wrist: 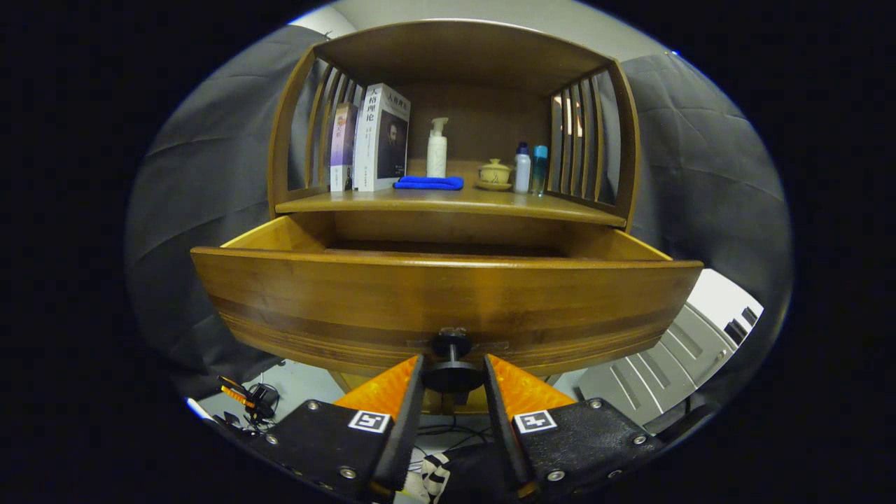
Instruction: Pull open the drawer, take out the items inside it, and place them on the countertop above the cabinet.
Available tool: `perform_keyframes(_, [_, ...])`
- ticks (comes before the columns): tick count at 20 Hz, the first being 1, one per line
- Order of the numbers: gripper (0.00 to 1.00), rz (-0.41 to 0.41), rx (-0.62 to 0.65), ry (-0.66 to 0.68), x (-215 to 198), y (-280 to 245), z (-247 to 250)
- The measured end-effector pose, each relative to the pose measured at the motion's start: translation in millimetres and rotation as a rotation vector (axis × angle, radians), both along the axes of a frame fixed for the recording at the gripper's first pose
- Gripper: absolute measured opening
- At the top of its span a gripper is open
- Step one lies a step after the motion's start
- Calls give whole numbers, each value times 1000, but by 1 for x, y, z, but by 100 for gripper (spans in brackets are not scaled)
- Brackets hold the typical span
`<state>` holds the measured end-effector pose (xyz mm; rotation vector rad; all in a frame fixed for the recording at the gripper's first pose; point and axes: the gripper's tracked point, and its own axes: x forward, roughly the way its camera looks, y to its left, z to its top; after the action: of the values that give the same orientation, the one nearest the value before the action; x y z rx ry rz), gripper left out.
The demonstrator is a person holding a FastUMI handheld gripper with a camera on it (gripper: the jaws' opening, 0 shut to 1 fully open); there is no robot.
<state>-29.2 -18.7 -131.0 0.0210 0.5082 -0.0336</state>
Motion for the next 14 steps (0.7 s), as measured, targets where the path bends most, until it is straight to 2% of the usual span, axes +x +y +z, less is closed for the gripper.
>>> perform_keyframes(6, [93,-52,3,-114,1,-11,59])
perform_keyframes(10, [93,-77,-23,-172,18,-15,100])
perform_keyframes(14, [93,-101,-26,-201,55,-15,130])
